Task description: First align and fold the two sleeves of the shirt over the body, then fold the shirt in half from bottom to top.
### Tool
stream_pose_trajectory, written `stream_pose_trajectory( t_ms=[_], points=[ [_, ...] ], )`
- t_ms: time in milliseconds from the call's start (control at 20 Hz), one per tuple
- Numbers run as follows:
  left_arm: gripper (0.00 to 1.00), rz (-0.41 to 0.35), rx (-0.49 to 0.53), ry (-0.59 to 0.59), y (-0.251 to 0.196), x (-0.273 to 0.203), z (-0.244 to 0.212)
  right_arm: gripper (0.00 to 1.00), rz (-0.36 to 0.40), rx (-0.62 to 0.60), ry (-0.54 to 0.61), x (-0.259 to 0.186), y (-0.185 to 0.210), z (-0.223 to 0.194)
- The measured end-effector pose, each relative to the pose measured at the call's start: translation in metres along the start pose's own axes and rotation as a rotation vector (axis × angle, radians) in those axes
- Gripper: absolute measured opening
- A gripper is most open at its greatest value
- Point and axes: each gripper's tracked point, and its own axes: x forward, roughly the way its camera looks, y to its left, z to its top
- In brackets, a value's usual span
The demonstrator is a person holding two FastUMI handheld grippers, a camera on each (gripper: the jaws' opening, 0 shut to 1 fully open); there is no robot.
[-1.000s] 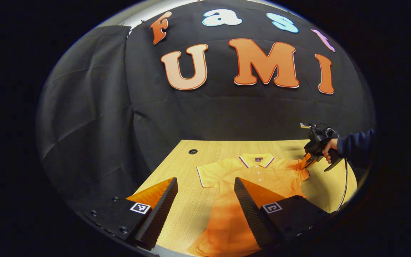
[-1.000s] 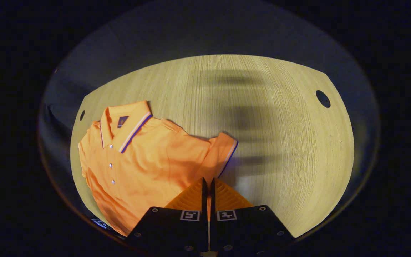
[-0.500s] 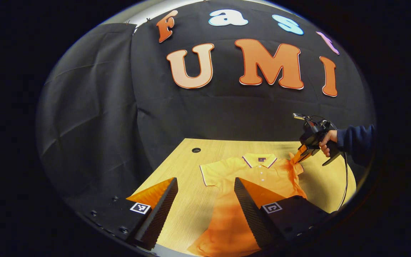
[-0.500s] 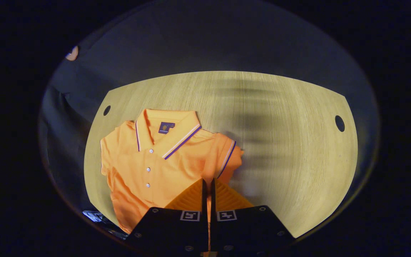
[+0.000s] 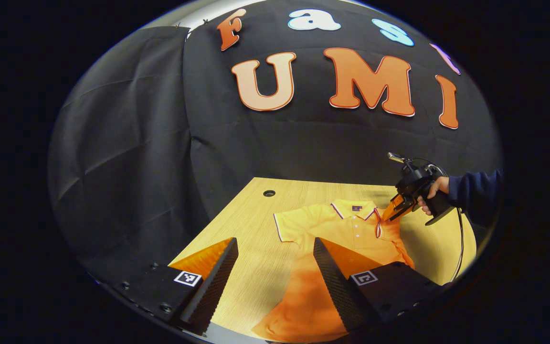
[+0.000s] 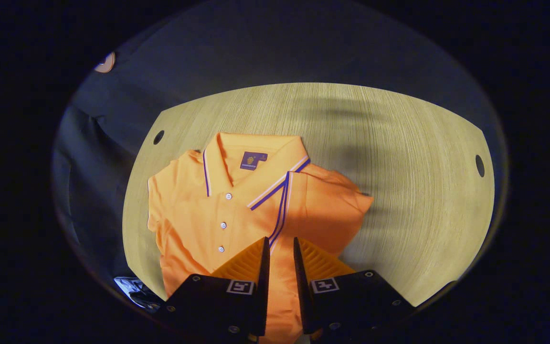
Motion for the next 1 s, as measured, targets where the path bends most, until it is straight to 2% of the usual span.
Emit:
stream_pose_trajectory(
  t_ms=[100, 150, 200, 250, 350, 400, 500, 650, 800, 900, 1000],
  points=[
    [0.98, -0.007, -0.011, 0.01, 0.0, 0.003, 0.0, 0.34, 0.005, -0.009, -0.002, -0.002, 0.0, -0.001],
    [0.98, -0.009, -0.019, 0.015, 0.0, 0.006, 0.0, 0.25, 0.013, -0.015, -0.008, -0.002, 0.001, -0.002],
    [0.98, -0.009, -0.031, 0.023, 0.002, 0.011, 0.0, 0.47, 0.017, -0.018, -0.011, -0.002, 0.002, -0.004],
    [0.98, -0.008, -0.043, 0.037, 0.004, 0.017, -0.001, 0.52, 0.027, -0.018, -0.016, -0.004, 0.005, -0.007],
    [0.98, -0.03, -0.099, 0.052, 0.004, 0.033, 0.002, 0.73, 0.03, -0.011, -0.025, -0.006, 0.007, -0.013],
    [0.98, -0.045, -0.13, 0.056, 0.004, 0.042, 0.007, 0.7, 0.023, -0.01, -0.026, -0.009, 0.007, -0.017],
    [0.98, -0.088, -0.192, 0.082, -0.002, 0.065, 0.01, 0.79, 0.011, -0.01, -0.052, -0.017, 0.009, -0.019],
    [0.98, -0.165, -0.266, 0.161, -0.005, 0.091, -0.001, 0.87, -0.012, -0.005, -0.099, -0.032, 0.013, -0.022],
    [0.98, -0.178, -0.243, 0.306, 0.001, 0.132, -0.026, 0.9, -0.059, 0.038, -0.149, -0.048, 0.016, -0.029],
    [0.98, -0.186, -0.265, 0.4, -0.006, 0.158, -0.041, 0.9, -0.062, 0.082, -0.188, -0.06, 0.023, -0.035],
    [0.98, -0.237, -0.315, 0.546, -0.016, 0.178, -0.057, 0.9, -0.068, 0.123, -0.224, -0.072, 0.027, -0.047]
  ],
)
